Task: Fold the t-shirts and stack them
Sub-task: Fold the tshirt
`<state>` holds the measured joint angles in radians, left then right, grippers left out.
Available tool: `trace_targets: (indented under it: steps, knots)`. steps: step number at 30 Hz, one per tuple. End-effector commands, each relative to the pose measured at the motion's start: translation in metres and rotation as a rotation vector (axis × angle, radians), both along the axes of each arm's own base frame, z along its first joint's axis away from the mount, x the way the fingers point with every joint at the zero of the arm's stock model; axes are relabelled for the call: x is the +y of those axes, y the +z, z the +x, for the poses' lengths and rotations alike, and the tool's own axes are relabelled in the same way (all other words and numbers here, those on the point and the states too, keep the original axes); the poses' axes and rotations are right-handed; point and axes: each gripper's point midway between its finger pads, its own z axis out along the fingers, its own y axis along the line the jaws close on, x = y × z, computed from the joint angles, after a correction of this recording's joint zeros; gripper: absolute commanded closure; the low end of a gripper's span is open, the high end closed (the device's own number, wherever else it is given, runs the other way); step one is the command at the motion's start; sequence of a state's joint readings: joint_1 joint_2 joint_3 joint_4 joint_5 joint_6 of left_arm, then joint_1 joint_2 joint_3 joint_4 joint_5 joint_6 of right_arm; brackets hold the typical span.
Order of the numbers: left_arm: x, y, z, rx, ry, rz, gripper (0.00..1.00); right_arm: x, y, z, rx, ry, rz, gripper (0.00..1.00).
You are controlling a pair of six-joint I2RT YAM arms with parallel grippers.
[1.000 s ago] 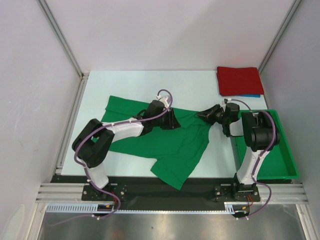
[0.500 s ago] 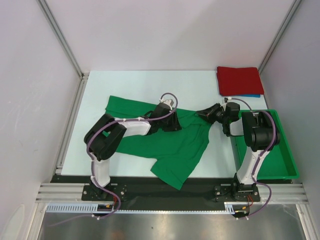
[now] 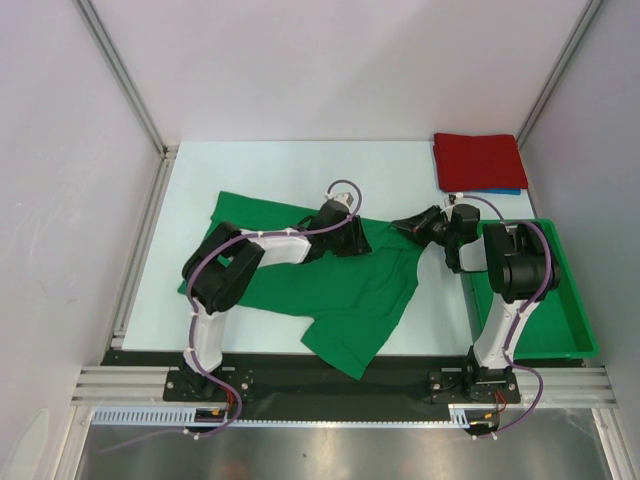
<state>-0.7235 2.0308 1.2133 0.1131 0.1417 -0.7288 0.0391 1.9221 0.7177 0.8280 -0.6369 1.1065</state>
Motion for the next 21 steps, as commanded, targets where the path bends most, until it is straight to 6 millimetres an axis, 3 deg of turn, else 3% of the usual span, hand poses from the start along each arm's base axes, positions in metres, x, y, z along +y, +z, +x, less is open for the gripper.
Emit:
trace_targets:
  steps: [1,5,10,11,16,17,19,21]
  knots:
    - [-0.01,0.006,0.006,-0.005,0.023,-0.023,0.53,0.003,0.012,0.01,-0.064,0.009,0.004,0.91]
    - [-0.008,0.006,0.008,-0.009,0.039,-0.006,0.65,0.004,0.012,0.01,-0.067,0.013,0.003,0.92]
    - [-0.002,0.014,0.009,-0.027,0.049,0.019,0.97,0.005,0.01,0.007,-0.064,0.023,-0.006,0.92]
    - [-0.001,0.018,0.01,-0.038,0.045,0.029,1.0,0.006,0.01,0.006,-0.065,0.027,-0.009,0.94]
    - [0.011,0.039,0.003,-0.058,-0.001,0.096,1.0,0.006,0.011,-0.006,-0.056,0.059,-0.072,0.96]
    - [0.012,0.044,0.001,-0.073,-0.03,0.11,1.0,0.007,0.02,-0.01,-0.075,0.067,-0.092,0.96]
    - [0.019,0.047,-0.004,-0.069,-0.054,0.141,1.0,0.006,0.012,-0.021,-0.039,0.09,-0.164,0.96]
    - [0.022,0.059,-0.007,-0.092,-0.09,0.14,1.0,0.007,0.022,-0.03,-0.061,0.112,-0.22,0.96]
